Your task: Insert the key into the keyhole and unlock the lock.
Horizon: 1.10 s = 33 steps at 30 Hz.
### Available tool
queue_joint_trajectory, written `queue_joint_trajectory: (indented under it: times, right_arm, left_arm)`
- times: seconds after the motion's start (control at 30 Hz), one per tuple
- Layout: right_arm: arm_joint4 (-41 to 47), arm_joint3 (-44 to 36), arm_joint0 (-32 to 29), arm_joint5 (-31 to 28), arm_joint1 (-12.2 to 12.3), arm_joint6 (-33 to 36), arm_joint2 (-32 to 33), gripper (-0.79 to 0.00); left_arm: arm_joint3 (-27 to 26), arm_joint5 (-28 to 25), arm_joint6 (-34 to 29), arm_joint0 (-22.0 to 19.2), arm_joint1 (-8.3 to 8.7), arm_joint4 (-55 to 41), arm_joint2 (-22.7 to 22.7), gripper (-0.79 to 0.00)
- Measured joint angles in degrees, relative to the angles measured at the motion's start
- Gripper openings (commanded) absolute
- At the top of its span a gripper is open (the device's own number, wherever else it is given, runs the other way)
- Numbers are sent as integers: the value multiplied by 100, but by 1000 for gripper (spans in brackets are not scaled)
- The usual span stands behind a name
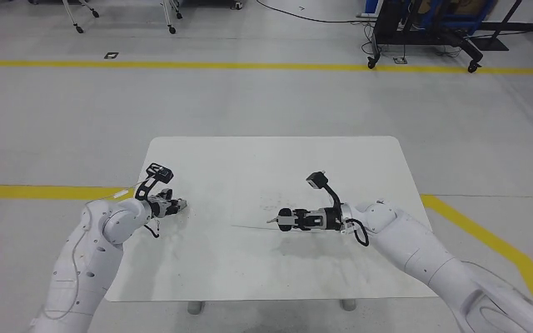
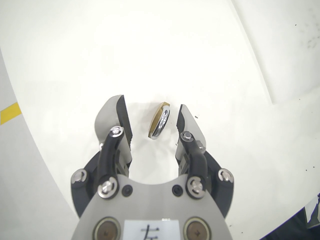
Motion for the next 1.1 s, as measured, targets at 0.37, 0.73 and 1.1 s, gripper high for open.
queue_joint_trajectory:
  times: [0.37,0.73,1.1]
  right_arm:
    - [0,0,0,0,0,0,0,-785]
    - [0,0,0,0,0,0,0,-785]
    - [-257,-247,-111,182,-12,-360,61,-785]
  left_arm:
    - [-114,160,-92,95,29,34,-15,-785]
    - [-278,280,424,85,-27,-591,38,-785]
    - [228,652,546,127,-184,-1492,35,-785]
